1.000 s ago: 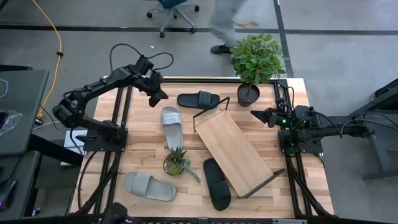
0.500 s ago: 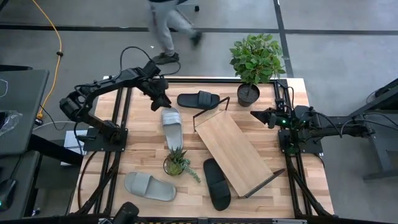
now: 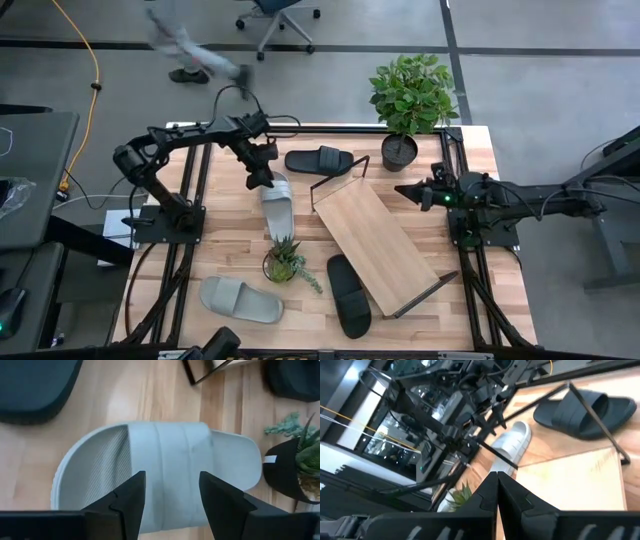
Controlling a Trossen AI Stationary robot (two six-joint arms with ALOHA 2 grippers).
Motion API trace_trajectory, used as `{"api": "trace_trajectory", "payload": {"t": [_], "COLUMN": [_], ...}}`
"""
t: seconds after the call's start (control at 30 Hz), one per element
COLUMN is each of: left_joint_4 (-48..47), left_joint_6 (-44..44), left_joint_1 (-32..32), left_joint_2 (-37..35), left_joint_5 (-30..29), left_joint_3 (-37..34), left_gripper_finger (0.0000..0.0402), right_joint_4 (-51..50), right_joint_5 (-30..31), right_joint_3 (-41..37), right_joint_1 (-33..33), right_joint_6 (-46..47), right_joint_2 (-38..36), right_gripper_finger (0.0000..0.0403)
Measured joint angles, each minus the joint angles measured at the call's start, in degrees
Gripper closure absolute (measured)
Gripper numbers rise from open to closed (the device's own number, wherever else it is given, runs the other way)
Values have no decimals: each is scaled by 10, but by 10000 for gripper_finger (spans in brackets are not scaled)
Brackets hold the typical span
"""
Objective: Pick and place slides into the shelf
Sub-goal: Put the top gray slide on the shelf
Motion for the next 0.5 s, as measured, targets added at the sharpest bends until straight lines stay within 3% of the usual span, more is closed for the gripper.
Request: {"api": "trace_trajectory", "payload": {"t": [0.5], "left_joint_4": [11], "left_joint_6": [-5], "left_joint_1": [0], "left_joint_2": [49], "left_joint_5": [-1], "left_joint_3": [0], "left_gripper_finger": [134], "right_joint_4": [35], "right_joint_5": [-44], "right_joint_3": [0], "right_joint_1": [0], "right_joint_6": [13], "right_joint_2": [29], "right_gripper_finger": [403]}}
